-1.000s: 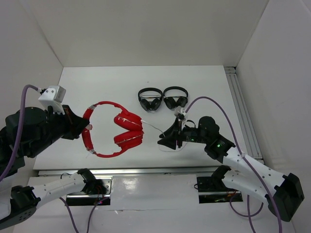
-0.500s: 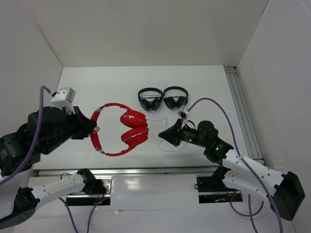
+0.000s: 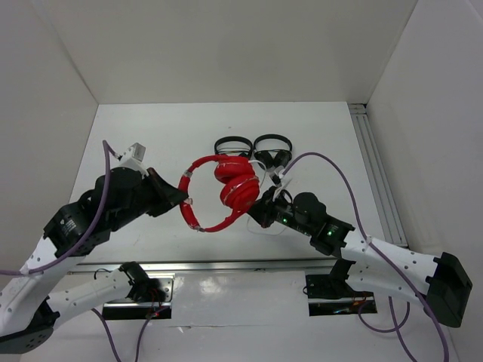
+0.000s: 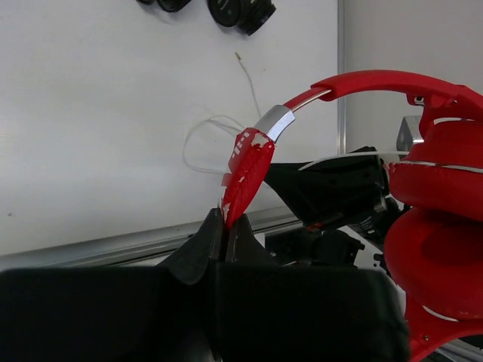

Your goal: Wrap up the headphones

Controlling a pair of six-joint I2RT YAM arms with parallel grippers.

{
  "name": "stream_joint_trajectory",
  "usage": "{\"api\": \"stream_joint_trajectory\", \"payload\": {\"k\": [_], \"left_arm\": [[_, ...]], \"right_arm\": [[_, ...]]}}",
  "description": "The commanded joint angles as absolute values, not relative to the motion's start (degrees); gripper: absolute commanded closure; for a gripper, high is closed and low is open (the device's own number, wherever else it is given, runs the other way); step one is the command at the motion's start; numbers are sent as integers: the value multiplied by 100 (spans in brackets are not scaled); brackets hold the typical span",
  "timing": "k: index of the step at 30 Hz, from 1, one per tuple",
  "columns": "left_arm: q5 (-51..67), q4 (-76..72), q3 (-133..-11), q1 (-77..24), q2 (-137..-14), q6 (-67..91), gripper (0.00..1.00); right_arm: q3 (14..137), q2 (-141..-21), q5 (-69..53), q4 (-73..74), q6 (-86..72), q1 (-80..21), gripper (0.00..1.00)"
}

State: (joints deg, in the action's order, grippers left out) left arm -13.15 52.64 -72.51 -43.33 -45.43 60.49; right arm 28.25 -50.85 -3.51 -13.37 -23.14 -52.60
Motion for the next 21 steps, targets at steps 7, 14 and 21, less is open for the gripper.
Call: {"api": "stream_joint_trajectory", "payload": {"k": [7, 14, 21], "left_arm": [[-1107, 3719, -6550, -4351, -3798, 7822, 100], [-1283, 3639, -6625, -4351, -3726, 7893, 100], [-1783, 3806, -6864, -4351, -4165, 7893, 100]], "right_arm": [[2795, -5019, 114, -1792, -2505, -5300, 77], [2664, -5317, -114, -2178, -2558, -5300, 92], [2829, -5809, -193, -2348, -2628, -5484, 100]]}}
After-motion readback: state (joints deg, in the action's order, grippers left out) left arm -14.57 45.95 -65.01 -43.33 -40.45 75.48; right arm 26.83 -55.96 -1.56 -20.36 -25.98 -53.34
